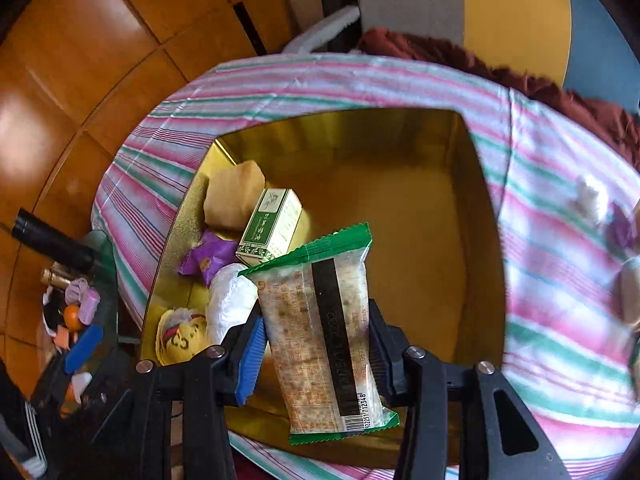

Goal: Organize objects
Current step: 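Carry the cracker packet into the gold tray and open the right gripper, then move the left gripper to the plastic-wrapped cotton and grasp it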

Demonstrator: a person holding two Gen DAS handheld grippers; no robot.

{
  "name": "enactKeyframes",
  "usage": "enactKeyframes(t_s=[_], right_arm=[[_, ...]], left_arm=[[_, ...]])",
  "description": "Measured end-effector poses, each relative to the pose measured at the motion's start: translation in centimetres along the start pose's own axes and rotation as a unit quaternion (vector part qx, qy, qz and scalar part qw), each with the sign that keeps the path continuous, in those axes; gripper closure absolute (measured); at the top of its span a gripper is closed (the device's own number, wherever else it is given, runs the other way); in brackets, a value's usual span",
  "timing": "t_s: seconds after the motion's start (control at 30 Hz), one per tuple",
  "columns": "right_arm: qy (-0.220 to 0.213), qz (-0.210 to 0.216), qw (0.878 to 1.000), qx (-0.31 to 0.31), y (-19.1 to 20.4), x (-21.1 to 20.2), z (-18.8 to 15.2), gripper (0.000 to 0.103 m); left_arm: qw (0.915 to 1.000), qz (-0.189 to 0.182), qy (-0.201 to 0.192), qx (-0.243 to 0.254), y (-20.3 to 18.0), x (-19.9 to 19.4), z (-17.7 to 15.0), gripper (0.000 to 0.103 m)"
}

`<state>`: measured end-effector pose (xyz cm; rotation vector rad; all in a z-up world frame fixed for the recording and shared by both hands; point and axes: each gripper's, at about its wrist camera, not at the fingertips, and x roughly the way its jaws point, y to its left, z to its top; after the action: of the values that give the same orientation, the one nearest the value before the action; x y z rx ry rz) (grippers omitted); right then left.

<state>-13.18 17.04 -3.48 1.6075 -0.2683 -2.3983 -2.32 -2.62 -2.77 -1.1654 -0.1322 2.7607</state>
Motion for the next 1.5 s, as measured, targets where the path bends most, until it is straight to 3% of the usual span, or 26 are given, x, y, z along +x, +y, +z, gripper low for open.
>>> enactKeyframes(t_s=[0.27,0.47,0.77,1.1,1.5], right_arm=[[0.042,0.025,0.996,0.071,0.0,4.3,0.2,0.057],[0.062,0.077,0.987,0.125,-0.3,5.7,-0.5,0.051],[0.044,0.1,0.987,0.117,-0.7,3.8,-2.0,0.051],[-0.049,0.043,0.997,0.039,-2.3,-3.0,-2.9,0.051],[-0.078,-0.048,0.988,0.122,-15.2,-7.4,-5.8,0.051]], left_arm=[[1.0,-0.003,0.005,-0.002,0.1,0.3,-0.2,0.04],[1.0,0.0,0.004,-0.005,0.2,0.4,-0.2,0.038],[1.0,0.004,0.0,-0.001,0.1,0.5,-0.3,0.037],[0.9999,-0.001,-0.005,0.016,-1.1,0.0,-0.2,0.035],[0.9973,-0.024,-0.01,0.068,-5.3,-0.4,1.3,0.03]])
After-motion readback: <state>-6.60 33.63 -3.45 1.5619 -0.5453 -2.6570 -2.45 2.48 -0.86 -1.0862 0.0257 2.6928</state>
